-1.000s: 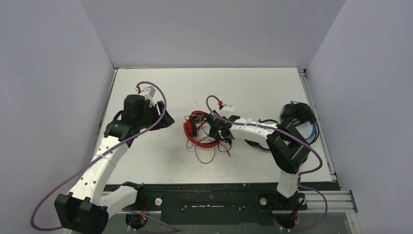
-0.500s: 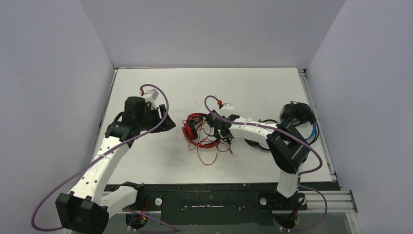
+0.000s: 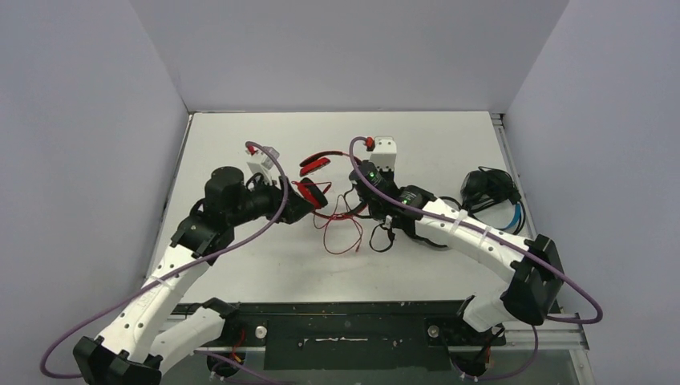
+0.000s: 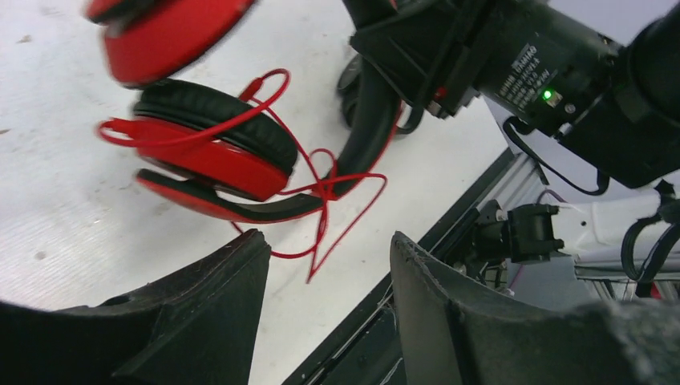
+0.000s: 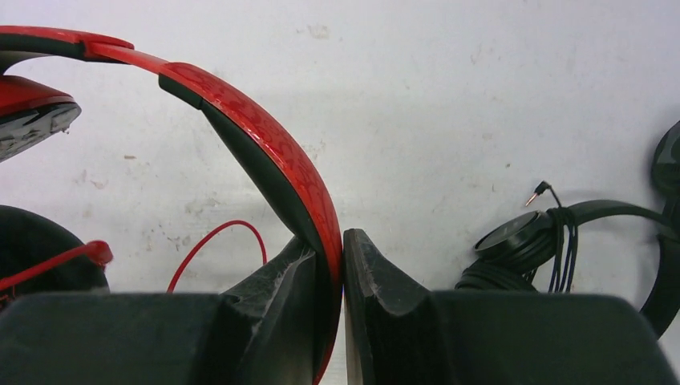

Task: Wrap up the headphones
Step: Pick up the headphones from the center of the board, then untie the headphones cable from the headphones.

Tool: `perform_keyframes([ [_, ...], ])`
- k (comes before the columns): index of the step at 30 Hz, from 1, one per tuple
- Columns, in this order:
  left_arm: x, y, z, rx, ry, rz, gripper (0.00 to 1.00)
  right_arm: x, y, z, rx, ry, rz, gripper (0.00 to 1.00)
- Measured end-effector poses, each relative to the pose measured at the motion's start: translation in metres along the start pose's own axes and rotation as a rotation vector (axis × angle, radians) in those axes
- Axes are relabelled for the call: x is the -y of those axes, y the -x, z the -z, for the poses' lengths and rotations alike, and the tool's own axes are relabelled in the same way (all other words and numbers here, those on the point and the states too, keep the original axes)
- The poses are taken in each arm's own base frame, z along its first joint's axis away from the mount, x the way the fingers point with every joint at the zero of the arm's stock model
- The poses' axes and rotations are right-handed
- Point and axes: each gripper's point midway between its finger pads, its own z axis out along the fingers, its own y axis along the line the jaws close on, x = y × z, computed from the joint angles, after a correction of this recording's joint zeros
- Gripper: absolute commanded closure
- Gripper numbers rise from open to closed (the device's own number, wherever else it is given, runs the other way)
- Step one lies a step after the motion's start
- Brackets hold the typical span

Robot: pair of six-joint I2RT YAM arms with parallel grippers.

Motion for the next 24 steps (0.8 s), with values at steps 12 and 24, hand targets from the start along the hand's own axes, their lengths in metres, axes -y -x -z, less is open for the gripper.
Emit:
perform_keyframes([
  [12, 0.068, -0.064, -0.03, -0.039, -0.045, -0.146, 0.45, 0.003, 0.036, 0.013, 0.086, 0.005, 0.02, 0.92],
  [24, 0.043, -0.079, -0.039, 0.091, 0.186, -0.003, 0.28, 0.008, 0.049, 0.026, 0.117, 0.022, -0.015, 0.92],
])
